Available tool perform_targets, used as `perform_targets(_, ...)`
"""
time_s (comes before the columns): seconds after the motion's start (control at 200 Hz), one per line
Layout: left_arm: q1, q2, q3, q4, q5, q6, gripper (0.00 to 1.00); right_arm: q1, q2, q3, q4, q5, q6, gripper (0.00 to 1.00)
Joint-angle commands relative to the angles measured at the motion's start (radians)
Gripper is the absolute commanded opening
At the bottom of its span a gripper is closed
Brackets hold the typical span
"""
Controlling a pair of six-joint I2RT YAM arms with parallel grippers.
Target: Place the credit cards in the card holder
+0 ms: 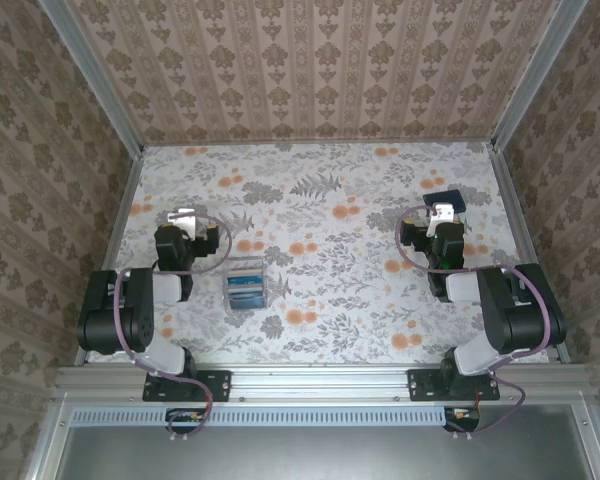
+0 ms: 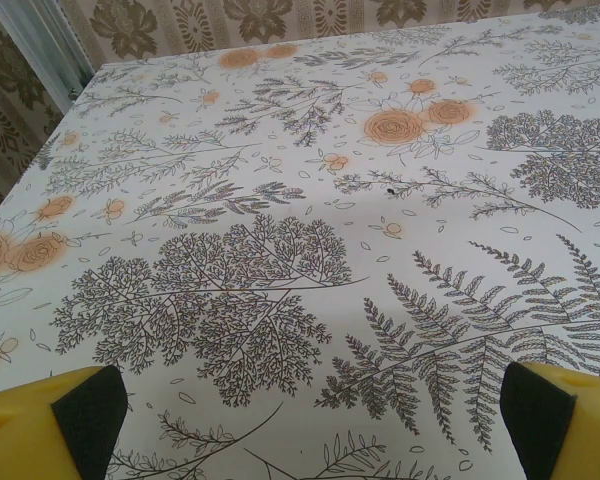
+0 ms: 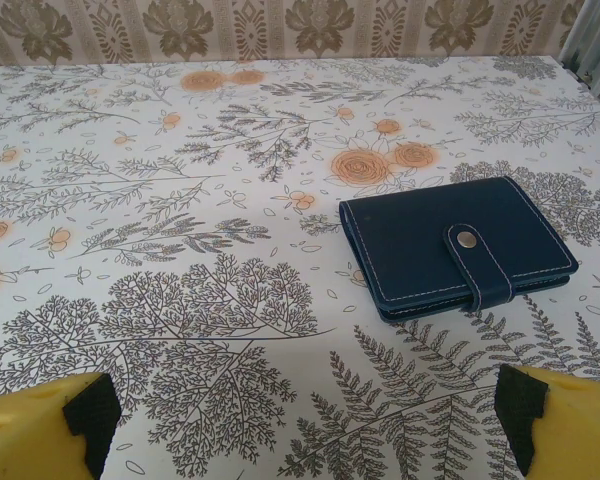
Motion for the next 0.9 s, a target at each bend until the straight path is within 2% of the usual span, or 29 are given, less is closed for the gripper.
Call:
perform_targets(0.0,0.003,-0.006,0.01,-0.004,0.013,-0.015,1.0,0.005,-0.009,0.007,0.009,0.009,0.008,1.0)
perform_targets(0.775,0.012,-0.008,0.009,-0.003,-0.015,-0.035,1.0,-0.006,-0.015,0.004,0.009,-0.001,0.02,1.0)
perform_targets(0.86,0.0,-0.026,-0.002,0.008,-0.136,-0.066,1.0,-0.01,-0.048,-0.013,0.012,0.082,0.061,1.0)
perform_targets(0.895,-0.001,-0.045,-0.009,-0.006,-0.166,-0.083,1.0,-0.014,-0.057,-0.02,0.007,0.08,0.065,1.0)
